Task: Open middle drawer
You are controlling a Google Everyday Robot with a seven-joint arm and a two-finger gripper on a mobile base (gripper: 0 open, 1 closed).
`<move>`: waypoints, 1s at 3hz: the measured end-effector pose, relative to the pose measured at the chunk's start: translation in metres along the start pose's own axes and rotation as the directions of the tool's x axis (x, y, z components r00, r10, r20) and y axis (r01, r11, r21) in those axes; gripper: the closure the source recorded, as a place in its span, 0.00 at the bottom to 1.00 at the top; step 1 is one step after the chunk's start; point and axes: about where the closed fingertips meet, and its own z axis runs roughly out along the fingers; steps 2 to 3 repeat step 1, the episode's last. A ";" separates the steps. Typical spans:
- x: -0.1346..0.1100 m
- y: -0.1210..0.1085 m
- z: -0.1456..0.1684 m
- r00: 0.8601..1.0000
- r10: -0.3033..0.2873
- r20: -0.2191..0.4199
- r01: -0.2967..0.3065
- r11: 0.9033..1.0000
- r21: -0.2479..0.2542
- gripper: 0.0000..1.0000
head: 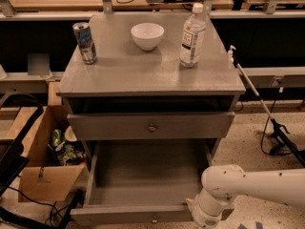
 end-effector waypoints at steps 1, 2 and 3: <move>0.000 0.000 0.000 1.000 0.000 0.000 0.000 1.000 0.000 0.00; 0.000 0.000 0.000 1.000 0.000 0.000 0.000 1.000 0.000 0.00; 0.000 0.000 0.000 1.000 0.000 0.000 0.000 1.000 0.000 0.00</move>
Offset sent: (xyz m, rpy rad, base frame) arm 0.0000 0.0000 0.0000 0.0000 0.0000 0.0000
